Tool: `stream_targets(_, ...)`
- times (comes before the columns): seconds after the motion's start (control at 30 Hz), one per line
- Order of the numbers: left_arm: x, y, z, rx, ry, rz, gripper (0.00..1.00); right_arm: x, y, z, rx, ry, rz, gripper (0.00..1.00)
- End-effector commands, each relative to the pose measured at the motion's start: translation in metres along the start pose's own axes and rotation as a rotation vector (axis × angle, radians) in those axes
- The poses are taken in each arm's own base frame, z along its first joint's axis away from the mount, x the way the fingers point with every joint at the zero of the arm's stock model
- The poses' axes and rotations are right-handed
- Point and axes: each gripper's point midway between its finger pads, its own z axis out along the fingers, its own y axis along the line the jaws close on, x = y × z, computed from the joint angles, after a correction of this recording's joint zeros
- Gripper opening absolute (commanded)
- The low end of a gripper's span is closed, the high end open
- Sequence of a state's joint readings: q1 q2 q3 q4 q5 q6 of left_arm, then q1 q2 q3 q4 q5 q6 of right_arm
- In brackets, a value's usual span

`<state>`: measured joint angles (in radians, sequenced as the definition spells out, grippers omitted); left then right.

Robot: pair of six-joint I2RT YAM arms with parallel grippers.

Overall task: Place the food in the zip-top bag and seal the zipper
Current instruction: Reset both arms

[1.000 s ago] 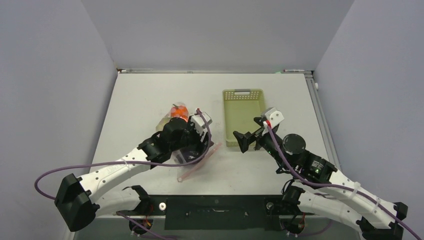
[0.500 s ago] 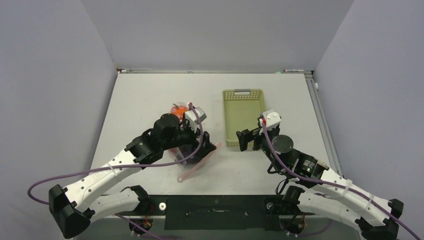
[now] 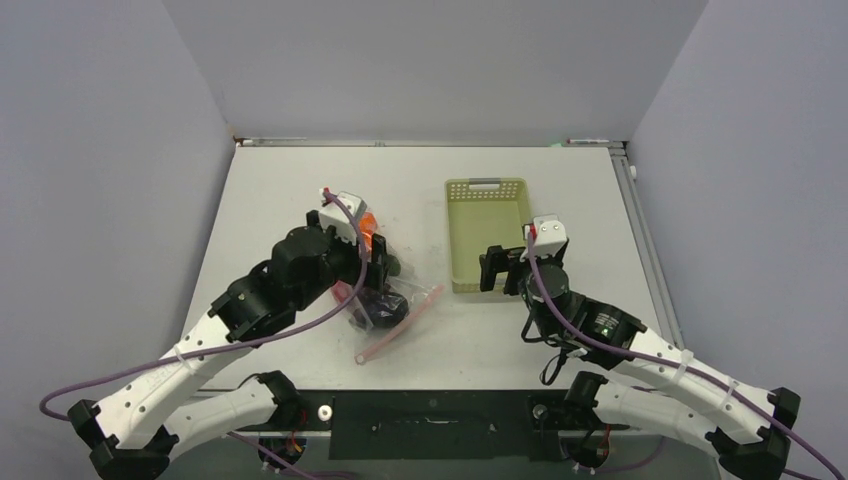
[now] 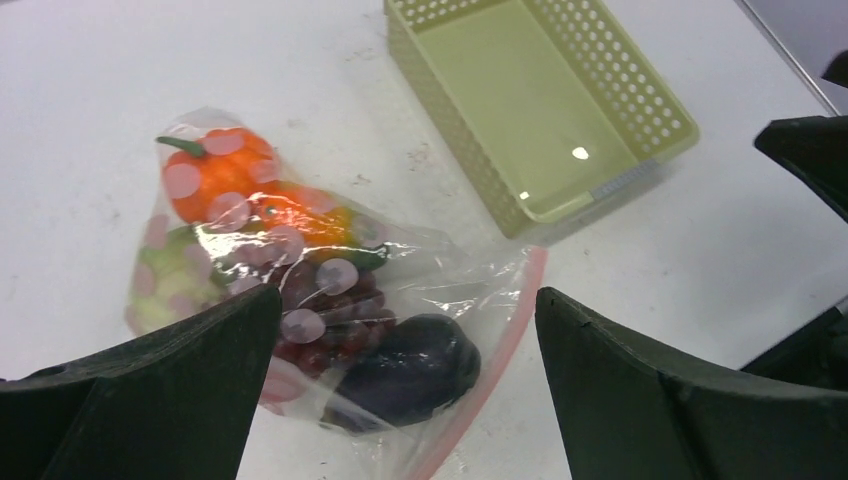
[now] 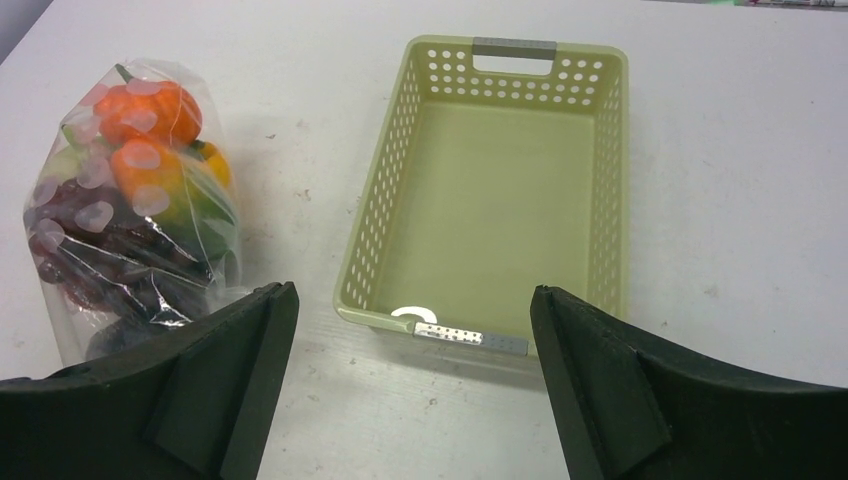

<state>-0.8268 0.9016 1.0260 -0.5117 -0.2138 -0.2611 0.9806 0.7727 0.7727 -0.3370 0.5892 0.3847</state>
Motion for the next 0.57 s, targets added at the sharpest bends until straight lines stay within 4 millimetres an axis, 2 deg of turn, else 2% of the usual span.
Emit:
stream_targets(0.0,-0.023,0.032,-0.021,-0.169,-0.095,-0.019,0.96,-0.025,-0.009,-0.004,0.055,-0.046,0.027,0.90)
stream_targets(0.3,-0.009,0.033,-0.029,-0.109,-0.176,-0.018,0.96,-0.022,-0.020,0.002,0.156,-0.015,-0.010,0.90)
stream_targets(0.53,-0.016,0.045,-0.035,-0.152,-0.208,-0.064,0.96,-0.024,-0.022,0.001,0.170,-0.010,-0.027,0.90)
